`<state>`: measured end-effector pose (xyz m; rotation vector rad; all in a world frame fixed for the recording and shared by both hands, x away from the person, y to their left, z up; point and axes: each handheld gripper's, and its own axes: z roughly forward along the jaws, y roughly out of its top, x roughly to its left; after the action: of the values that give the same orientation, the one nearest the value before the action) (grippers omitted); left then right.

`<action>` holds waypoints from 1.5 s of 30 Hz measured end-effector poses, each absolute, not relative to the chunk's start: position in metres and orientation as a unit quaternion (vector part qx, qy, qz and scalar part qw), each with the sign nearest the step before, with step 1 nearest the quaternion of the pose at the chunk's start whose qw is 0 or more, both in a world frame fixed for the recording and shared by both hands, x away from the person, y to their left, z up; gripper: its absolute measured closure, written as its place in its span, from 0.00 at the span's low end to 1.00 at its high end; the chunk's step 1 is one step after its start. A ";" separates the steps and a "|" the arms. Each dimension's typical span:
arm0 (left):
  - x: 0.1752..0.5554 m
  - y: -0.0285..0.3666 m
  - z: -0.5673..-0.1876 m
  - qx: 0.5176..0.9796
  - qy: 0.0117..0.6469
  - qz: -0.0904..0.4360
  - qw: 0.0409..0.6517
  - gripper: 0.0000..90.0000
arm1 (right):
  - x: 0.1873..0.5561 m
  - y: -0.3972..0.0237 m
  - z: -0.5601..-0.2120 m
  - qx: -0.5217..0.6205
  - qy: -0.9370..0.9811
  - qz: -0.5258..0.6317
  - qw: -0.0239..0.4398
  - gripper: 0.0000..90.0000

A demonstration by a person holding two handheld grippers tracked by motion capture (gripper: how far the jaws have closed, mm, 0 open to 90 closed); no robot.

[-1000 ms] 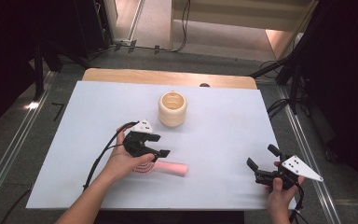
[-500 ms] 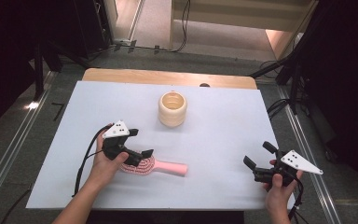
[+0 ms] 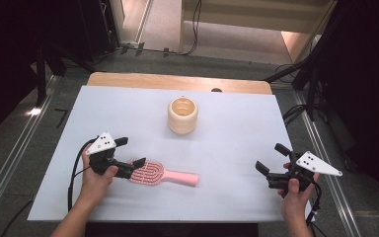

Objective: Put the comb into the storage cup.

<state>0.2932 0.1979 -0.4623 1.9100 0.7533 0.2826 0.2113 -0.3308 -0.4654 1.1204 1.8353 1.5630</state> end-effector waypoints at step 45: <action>0.252 0.299 -0.483 0.738 0.367 0.182 0.536 0.00 | 0.248 -0.272 -0.442 0.334 0.757 0.532 0.179 0.00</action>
<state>0.2520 0.2991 -0.4833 1.7561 0.8749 0.4334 0.2479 -0.2720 -0.4425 0.9448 2.1412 1.5050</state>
